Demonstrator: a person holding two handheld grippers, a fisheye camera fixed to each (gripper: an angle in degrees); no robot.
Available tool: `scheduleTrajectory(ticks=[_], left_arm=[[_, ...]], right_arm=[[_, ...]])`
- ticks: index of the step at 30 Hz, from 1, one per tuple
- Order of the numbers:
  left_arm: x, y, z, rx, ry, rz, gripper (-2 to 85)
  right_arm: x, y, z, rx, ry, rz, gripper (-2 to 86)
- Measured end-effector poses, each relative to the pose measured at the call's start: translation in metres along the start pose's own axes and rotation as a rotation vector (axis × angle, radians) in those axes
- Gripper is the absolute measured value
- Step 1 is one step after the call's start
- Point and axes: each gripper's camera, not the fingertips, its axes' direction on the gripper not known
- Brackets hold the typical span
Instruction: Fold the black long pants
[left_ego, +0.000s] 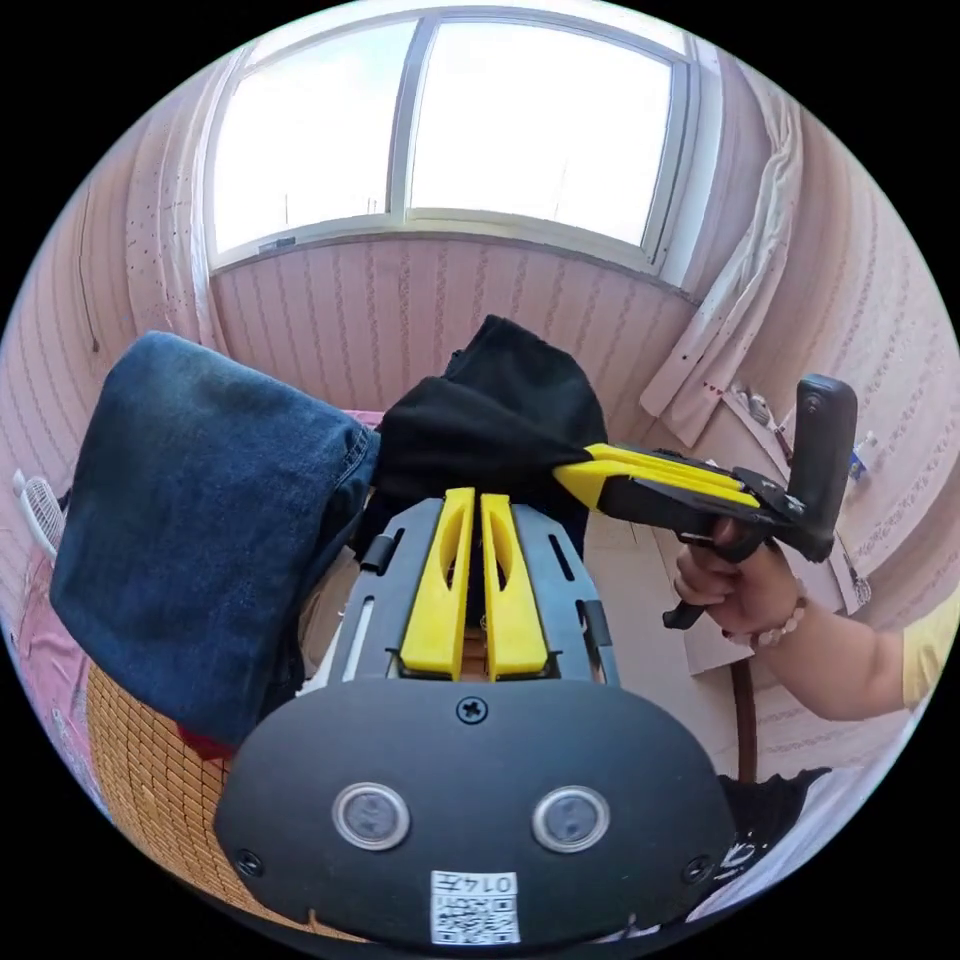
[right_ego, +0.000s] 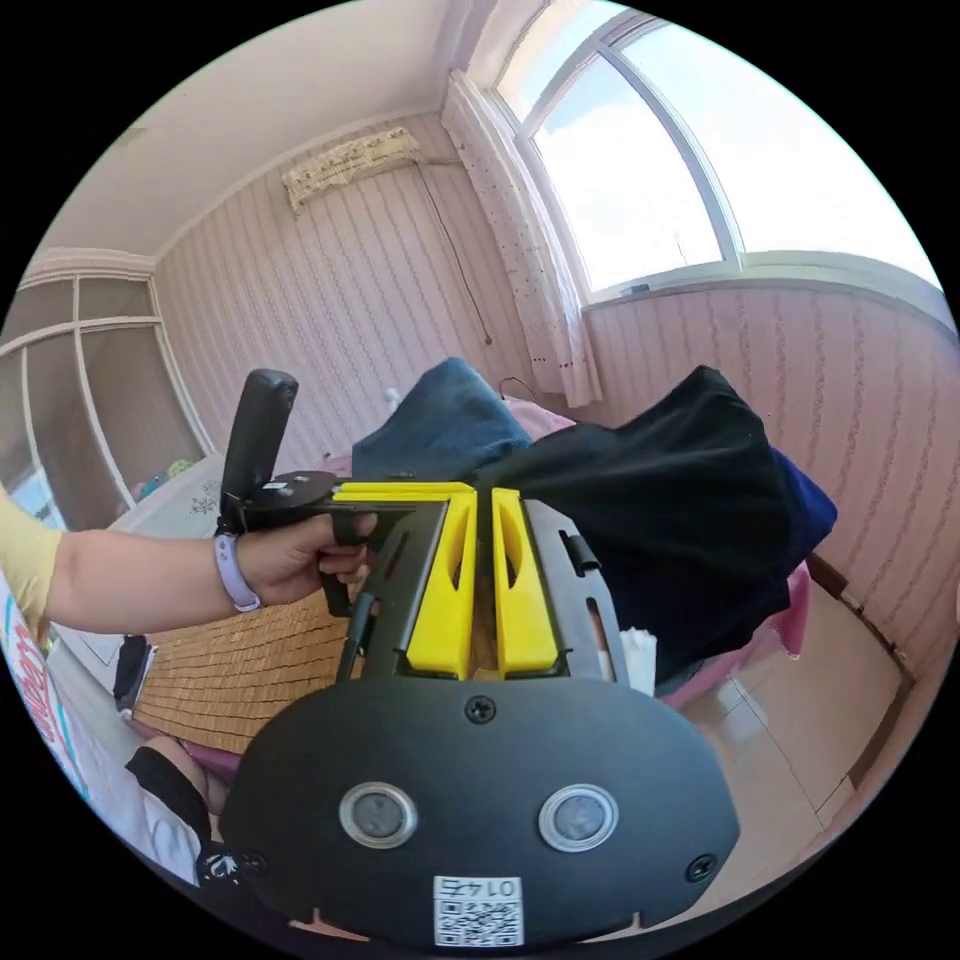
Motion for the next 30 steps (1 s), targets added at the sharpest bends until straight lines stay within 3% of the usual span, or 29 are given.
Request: scheduleTrajectory(ticks=[3,9,11,16,23,27,30], left_arm=[[0.019,0.038,-0.07,0.091,-0.03,0.069,-0.8],[0.045,0.165,-0.235,0.277,-0.16,-0.125,-1.0],[0.064,0.224,-0.308,0.357,-0.284,-0.197,-1.0],[0.095,0.329,-0.444,0.488,-0.567,-0.341,-1.0],[0.109,0.447,-0.541,0.563,-0.737,-0.487,-1.0],[0.09,0.511,-0.524,0.485,-0.69,-0.628,-1.0],[0.075,0.576,-0.488,0.388,-0.639,-0.772,-1.0]], right_arm=[[-0.051,-0.014,-0.027,0.082,-0.166,-0.023,1.9],[-0.207,-0.036,-0.017,0.039,-0.55,-0.17,1.7],[-0.279,-0.041,-0.008,0.02,-0.689,-0.22,1.6],[-0.418,-0.059,-0.004,0.042,-0.815,-0.302,1.6],[-0.531,-0.05,0.043,-0.061,-0.695,-0.286,2.0],[-0.555,-0.017,0.09,-0.211,-0.507,-0.331,2.9],[-0.561,0.019,0.143,-0.464,-0.368,-0.33,4.7]])
